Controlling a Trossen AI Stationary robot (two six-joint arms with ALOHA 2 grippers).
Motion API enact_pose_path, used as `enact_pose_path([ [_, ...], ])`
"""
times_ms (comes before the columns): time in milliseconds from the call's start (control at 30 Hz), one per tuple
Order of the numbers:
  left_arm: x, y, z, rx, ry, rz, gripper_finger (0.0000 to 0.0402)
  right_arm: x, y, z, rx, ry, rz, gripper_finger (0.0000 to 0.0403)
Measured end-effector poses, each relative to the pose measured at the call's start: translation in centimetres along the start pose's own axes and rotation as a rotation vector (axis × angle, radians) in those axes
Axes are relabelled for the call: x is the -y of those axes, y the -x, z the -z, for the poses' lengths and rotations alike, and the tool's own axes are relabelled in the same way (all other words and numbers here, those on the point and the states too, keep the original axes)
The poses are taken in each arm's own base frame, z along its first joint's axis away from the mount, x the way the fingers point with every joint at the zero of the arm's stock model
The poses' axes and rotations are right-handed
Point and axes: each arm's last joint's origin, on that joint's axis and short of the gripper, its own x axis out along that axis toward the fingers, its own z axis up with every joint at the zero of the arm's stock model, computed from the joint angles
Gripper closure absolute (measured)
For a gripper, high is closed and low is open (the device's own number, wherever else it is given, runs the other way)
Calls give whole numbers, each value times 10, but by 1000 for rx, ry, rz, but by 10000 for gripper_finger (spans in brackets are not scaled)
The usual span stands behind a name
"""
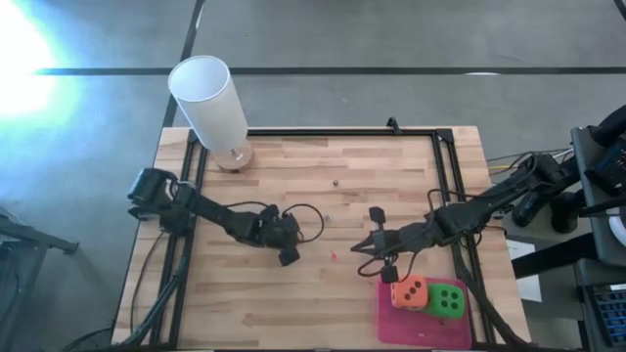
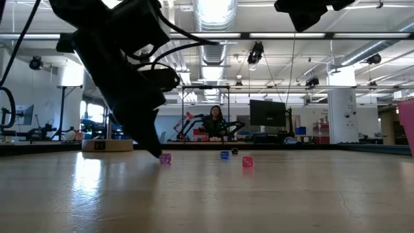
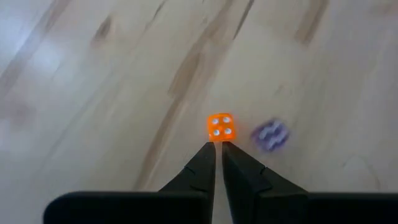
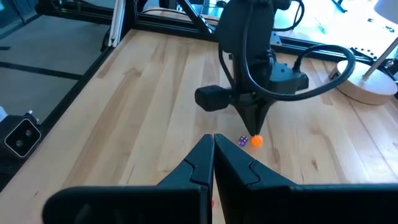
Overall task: Pick & Place Dice
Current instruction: Adjust the small dice on the table
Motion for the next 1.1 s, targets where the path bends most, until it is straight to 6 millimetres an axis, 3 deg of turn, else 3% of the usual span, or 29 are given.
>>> enact_pose_path([
  [500,-13,-11,-25,109,-46,-16,366,0,0,-1,11,7,0,394],
  [667,-9,-7,-17,18,-71,63,366,0,0,-1,11,6,-1,394],
  [900,-7,17,-7,-48,-97,55,366,0,0,-1,10,7,-1,394],
  [1100,2,14,1,-62,-109,63,366,0,0,-1,10,12,-1,394],
])
